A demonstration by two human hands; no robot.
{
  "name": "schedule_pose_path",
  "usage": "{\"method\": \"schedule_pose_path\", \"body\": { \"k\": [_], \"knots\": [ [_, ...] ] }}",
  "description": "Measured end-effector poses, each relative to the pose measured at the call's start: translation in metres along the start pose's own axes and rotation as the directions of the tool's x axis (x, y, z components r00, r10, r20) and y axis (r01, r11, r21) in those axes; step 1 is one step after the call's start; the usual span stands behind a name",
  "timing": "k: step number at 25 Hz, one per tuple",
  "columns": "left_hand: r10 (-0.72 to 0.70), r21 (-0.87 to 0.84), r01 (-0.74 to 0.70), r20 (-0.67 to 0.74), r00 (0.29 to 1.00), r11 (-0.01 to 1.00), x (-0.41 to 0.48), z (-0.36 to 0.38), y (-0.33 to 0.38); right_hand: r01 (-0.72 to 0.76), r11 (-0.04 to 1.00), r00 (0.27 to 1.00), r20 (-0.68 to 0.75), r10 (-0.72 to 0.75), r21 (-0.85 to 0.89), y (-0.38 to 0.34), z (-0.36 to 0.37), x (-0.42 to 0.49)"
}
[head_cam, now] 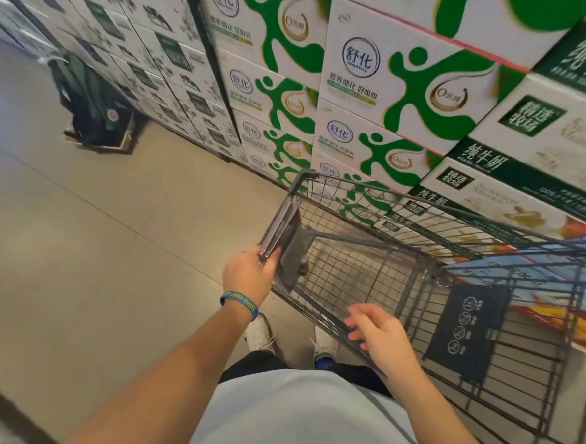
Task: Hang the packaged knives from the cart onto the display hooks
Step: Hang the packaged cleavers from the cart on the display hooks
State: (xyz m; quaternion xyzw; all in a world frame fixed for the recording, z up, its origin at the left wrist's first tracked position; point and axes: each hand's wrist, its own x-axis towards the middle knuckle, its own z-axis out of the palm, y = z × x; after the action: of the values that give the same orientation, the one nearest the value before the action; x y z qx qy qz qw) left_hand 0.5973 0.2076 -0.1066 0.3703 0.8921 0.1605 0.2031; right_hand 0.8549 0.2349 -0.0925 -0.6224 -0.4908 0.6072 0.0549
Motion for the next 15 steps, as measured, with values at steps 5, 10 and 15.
{"method": "schedule_pose_path", "body": {
  "k": [5,10,15],
  "knots": [
    [0.146,-0.176,-0.172,-0.154,0.977,0.969,0.007,-0.083,0.046,0.167,0.983,0.986,0.008,-0.167,-0.08,-0.049,-0.003,0.02],
    [0.151,-0.595,-0.236,-0.19,0.97,0.768,0.032,-0.168,0.086,0.43,0.872,0.902,0.131,-0.41,-0.233,-0.138,-0.03,0.046],
    [-0.043,-0.765,-0.13,-0.201,0.979,0.631,0.051,-0.213,0.109,0.395,0.918,0.873,0.309,-0.379,0.009,-0.188,-0.019,0.047]
  ]
}}
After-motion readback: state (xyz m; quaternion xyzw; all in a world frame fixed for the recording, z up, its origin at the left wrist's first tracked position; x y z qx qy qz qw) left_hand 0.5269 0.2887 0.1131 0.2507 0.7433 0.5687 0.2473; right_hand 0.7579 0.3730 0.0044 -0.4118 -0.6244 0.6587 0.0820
